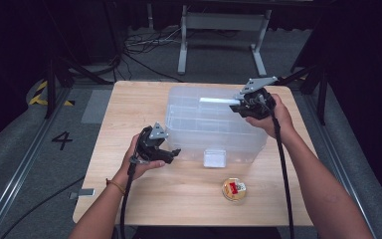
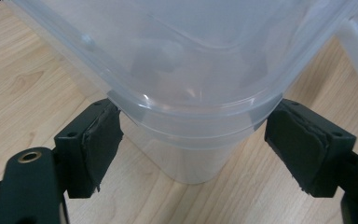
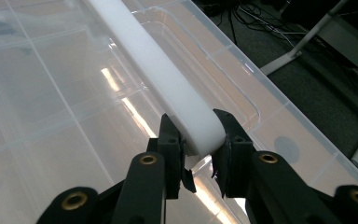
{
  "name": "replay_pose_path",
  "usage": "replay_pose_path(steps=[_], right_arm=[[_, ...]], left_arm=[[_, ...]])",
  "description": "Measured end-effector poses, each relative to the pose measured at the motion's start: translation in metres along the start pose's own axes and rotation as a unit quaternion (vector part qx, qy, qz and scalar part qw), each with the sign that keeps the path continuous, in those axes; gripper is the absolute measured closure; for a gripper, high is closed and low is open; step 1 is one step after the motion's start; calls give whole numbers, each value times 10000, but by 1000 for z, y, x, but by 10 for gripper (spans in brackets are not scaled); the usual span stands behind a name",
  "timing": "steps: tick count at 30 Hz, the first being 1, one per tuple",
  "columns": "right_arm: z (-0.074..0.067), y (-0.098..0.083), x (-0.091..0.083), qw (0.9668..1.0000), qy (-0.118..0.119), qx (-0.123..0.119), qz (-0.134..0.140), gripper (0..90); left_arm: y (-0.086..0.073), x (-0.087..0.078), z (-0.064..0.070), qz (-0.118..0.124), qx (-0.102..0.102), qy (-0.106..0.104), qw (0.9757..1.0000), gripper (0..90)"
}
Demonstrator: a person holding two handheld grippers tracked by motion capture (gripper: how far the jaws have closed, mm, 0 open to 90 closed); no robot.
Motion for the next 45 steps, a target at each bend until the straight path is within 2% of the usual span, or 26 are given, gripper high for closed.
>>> replay_pose_path(steps=[5, 8, 10, 12, 16, 20, 23, 26, 30, 34, 37, 39, 43, 45], right_arm=[[-1, -1, 0, 10000, 26, 1, 77, 746], [-4, 1, 1, 10000, -14, -61, 29, 743], [-6, 2, 2, 10000, 0, -78, 18, 744], [-6, 3, 3, 10000, 34, -61, 43, 744], [-6, 4, 4, 9998, 67, -160, -15, 741], [-5, 4, 4, 9998, 114, -181, -10, 742], [-4, 2, 3, 9998, 148, -95, 50, 746], [-3, 2, 2, 9999, 139, -57, 76, 746], [0, 3, 3, 9997, 200, 97, 33, 746], [3, 5, 4, 9996, 250, 156, 34, 744], [5, 5, 4, 9994, 293, 205, 37, 744], [6, 8, 4, 9994, 296, 204, -8, 743], [10, 14, 3, 9994, 217, 254, -11, 740], [12, 15, 4, 9994, 225, 276, -22, 739]], left_arm=[[-1, -3, 2, 29, -45, 48, 10000, 196], [-2, -5, 5, -42, 14, 126, 9999, 198], [-3, -7, 4, -27, -26, 106, 9999, 199], [-5, -9, 3, 71, -88, 90, 9999, 201], [-9, -11, 3, 211, -61, 74, 9997, 230], [-10, -13, 2, 245, 3, 87, 9997, 252], [-12, -15, 3, 274, 32, 129, 9995, 275], [-14, -20, 3, 376, -17, 83, 9993, 287], [-18, -30, -1, 471, -183, 94, 9987, 305], [-20, -39, -5, 574, -236, 84, 9980, 333], [-21, -43, -10, 631, -324, 255, 9972, 322], [-22, -48, -14, 663, -311, 298, 9969, 315], [-21, -57, -16, 847, -390, 295, 9952, 330], [-20, -58, -16, 863, -416, 260, 9951, 344]])
Point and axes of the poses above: each handheld gripper's, and its own axes: x roughly forward along the jaws, y roughly out of its top, z roughly to its right, the point moved 1 cm from there along x, roughly forward along the jaws, and after that the axes turned 14 degrees about z, right-handed, at the moved point
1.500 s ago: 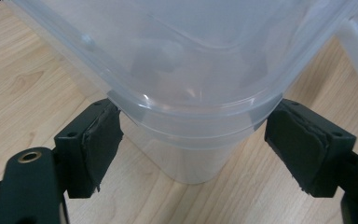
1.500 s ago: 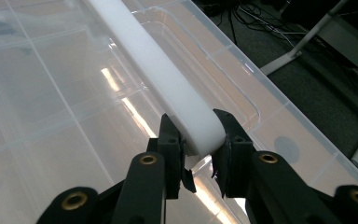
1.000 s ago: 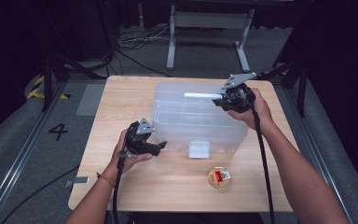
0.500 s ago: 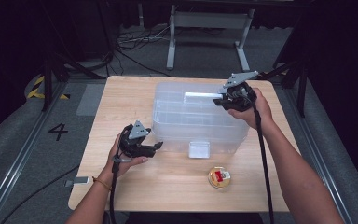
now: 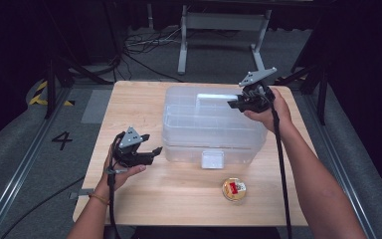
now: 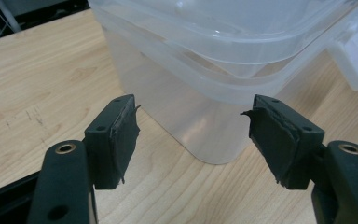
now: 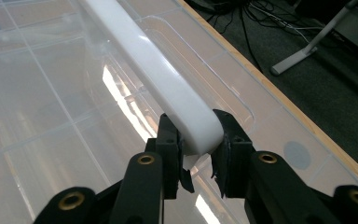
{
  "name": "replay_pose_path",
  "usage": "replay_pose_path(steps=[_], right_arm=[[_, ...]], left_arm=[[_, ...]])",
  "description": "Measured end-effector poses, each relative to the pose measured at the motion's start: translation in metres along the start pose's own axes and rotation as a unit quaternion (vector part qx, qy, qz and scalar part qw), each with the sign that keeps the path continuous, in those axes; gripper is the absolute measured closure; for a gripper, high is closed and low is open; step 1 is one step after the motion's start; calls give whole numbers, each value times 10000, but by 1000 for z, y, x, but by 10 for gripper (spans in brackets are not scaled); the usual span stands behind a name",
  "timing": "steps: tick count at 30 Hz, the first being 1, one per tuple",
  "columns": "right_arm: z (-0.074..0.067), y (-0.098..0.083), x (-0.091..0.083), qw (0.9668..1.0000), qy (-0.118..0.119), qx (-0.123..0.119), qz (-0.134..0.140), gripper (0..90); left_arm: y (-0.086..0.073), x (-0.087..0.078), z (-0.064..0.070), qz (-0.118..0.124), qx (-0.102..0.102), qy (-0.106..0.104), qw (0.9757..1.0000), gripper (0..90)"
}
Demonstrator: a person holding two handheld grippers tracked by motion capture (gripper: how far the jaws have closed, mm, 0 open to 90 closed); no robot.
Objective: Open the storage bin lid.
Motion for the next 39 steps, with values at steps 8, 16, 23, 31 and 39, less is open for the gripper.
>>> replay_pose_path(steps=[8, 16, 23, 31, 39], right_arm=[[1, 4, 0, 9999, -119, 63, -17, 733], [6, 8, -1, 9998, -98, 127, -135, 731], [13, 12, -4, 9994, -141, 273, -172, 726], [14, 14, -3, 9994, -149, 246, -201, 724], [12, 12, -4, 9995, -181, 177, -175, 716]], left_arm=[[8, -7, 6, 211, 136, -67, 9997, 505], [14, 3, 7, 194, 250, -136, 9994, 784], [19, 13, 9, 226, 375, -242, 9987, 900], [25, 24, 15, 217, 453, -348, 9981, 900], [23, 25, 16, 172, 455, -355, 9982, 900]])
Point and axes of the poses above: each handheld gripper's, and its own axes: x roughly forward along the jaws, y roughly out of its top, z roughly to its right, the point moved 1 cm from there along x, roughly forward along the jaws, and after that the axes turned 14 degrees about z, right-handed, at the moved point
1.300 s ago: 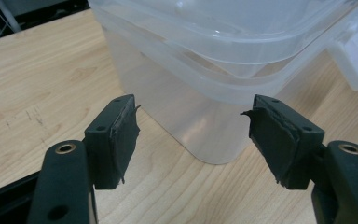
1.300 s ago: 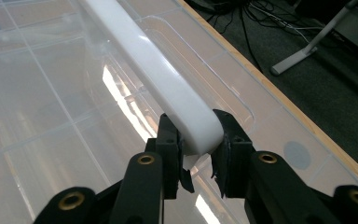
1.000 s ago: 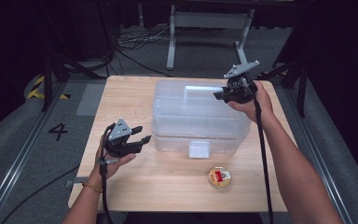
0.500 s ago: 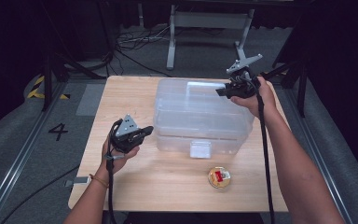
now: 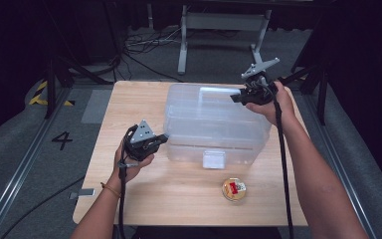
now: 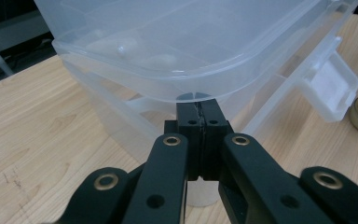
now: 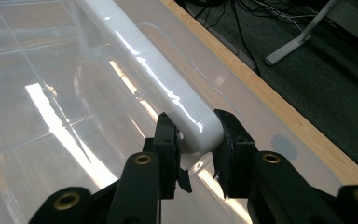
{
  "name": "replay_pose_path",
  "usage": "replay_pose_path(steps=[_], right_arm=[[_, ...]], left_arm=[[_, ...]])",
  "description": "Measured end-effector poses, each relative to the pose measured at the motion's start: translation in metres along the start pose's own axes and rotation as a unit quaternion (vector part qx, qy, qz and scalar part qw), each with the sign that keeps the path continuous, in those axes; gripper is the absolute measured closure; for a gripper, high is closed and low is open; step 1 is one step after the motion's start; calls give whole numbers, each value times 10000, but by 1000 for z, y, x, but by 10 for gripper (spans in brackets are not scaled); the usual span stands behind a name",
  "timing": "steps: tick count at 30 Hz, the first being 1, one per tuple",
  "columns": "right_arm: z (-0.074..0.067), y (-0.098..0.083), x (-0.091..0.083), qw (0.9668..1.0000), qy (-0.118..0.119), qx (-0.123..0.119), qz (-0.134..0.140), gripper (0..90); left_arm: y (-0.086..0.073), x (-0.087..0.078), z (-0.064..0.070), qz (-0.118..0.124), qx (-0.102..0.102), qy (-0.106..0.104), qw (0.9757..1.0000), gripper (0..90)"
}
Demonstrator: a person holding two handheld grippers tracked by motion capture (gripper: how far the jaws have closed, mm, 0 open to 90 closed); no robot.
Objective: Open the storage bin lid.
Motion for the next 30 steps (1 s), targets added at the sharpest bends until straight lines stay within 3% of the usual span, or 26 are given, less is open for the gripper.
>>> replay_pose_path(steps=[7, 14, 15, 21, 25, 29, 30], right_arm=[[-2, -3, -15, 9995, -179, -200, 152, 638], [1, -15, -46, 9981, -304, -173, 511, 555], [2, -19, -52, 9973, -408, -259, 555, 541], [8, -46, -89, 9932, -675, -117, 945, 446], [10, -69, -109, 9918, -810, -199, 971, 406], [10, -86, -119, 9914, -871, -201, 960, 370], [9, -101, -123, 9914, -903, -167, 934, 362]], left_arm=[[0, 0, 0, -47, 47, 25, 10000, 900], [0, 1, 1, -52, 47, 12, 10000, 900], [0, 1, 1, -52, 51, 4, 10000, 900], [0, 1, 1, -59, 44, 3, 10000, 900], [0, 1, 1, -70, 28, -2, 10000, 900], [1, 1, 0, -79, 85, 7, 9999, 900], [1, 1, 1, -83, 88, 31, 9999, 900]])
Point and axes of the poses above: each handheld gripper's, and its own axes: x roughly forward along the jaws, y roughly out of its top, z roughly to its right, the point moved 1 cm from there along x, roughly forward along the jaws, and after that the axes turned 14 degrees about z, right-handed, at the moved point
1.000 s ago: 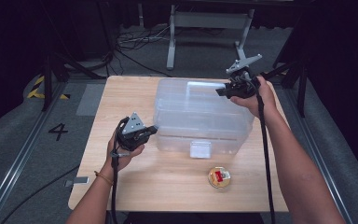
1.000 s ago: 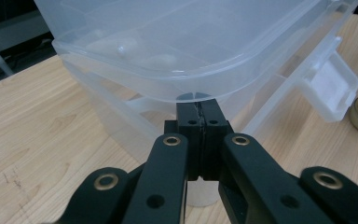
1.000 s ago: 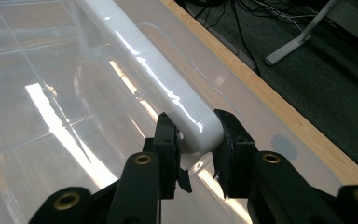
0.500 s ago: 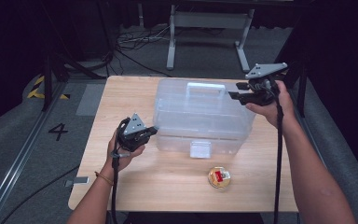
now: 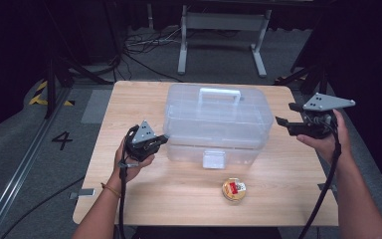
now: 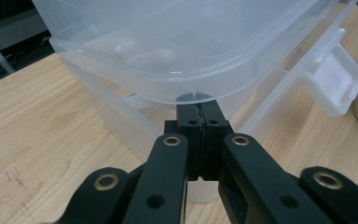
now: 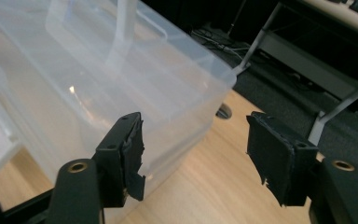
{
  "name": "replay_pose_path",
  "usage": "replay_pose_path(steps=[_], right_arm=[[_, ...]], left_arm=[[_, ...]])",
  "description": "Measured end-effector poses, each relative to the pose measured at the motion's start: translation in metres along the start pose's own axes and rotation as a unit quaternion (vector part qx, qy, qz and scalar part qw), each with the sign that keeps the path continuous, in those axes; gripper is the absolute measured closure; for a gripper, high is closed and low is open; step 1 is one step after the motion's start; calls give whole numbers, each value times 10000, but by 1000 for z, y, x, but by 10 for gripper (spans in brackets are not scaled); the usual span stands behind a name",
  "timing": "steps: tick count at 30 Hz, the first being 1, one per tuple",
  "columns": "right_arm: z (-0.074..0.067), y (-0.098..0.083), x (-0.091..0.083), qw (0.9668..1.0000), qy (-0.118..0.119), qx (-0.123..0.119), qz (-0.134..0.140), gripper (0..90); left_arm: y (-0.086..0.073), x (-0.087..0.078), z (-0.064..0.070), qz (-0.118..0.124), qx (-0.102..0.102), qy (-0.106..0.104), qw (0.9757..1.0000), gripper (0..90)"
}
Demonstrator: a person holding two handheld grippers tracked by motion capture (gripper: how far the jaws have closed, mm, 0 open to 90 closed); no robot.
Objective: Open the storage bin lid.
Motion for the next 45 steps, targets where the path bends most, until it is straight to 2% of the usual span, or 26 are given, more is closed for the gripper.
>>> replay_pose_path(steps=[2, 4, 5, 6, 7, 8, 10, 12, 13, 14, 16, 17, 18, 23, 30, 38, 45], right_arm=[[-1, -4, -2, 10000, -29, -39, 2, 356], [-3, -17, -7, 10000, 26, 24, 35, 349], [-3, -17, -7, 10000, 26, 24, 35, 349], [-7, -33, -9, 9999, 57, 77, 69, 333], [-7, -33, -9, 9999, 57, 77, 69, 333], [-11, -44, -8, 9999, 93, 36, 13, 326], [-12, -47, -7, 10000, 80, 28, 8, 326], [-15, -60, -3, 9998, 178, 117, -24, 326], [-15, -60, -3, 9998, 178, 117, -24, 326], [-18, -69, 1, 9995, 232, 189, -69, 326], [-22, -75, 6, 9994, 261, 117, -174, 325], [-24, -77, 9, 9996, 201, 53, -208, 324], [-25, -79, 13, 9996, 196, 78, -178, 325], [-29, -83, 21, 9994, 222, 274, 21, 334], [-37, -85, 28, 9995, 90, 186, 238, 343], [-36, -84, 25, 9989, 11, 199, 416, 363], [-37, -79, 22, 9975, -115, -13, 699, 413]], left_arm=[[0, 0, 0, -5, 2, 3, 10000, 900], [0, 0, 0, -8, -6, -4, 10000, 900], [0, 0, 0, -8, -6, -4, 10000, 900], [0, 0, 0, 5, -16, -13, 10000, 900], [1, 0, -1, 18, 10, 7, 10000, 900], [1, 0, 0, 7, 19, 23, 10000, 900], [1, -1, 0, 10, 20, 30, 10000, 900], [1, 0, 0, 8, -7, 22, 10000, 900], [1, 0, 0, 8, -7, 22, 10000, 900], [1, -1, 0, 9, 15, 40, 10000, 900], [1, 0, 0, 14, -38, 17, 10000, 900], [2, 0, 0, 15, -49, 26, 10000, 900], [2, 0, 0, 11, -44, 29, 10000, 900], [2, 1, 0, -26, -52, 11, 10000, 900], [2, 1, 1, -19, -24, 46, 10000, 900], [1, 1, 0, -40, 26, 79, 10000, 874], [1, 0, 1, -110, 47, 78, 9999, 836]])
Point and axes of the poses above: each handheld gripper's, and its own axes: x roughly forward along the jaws, y roughly out of its top, z roughly to its right, the point moved 1 cm from there along x, roughly forward along the jaws, and after that the axes turned 14 degrees about z, right-handed, at the moved point
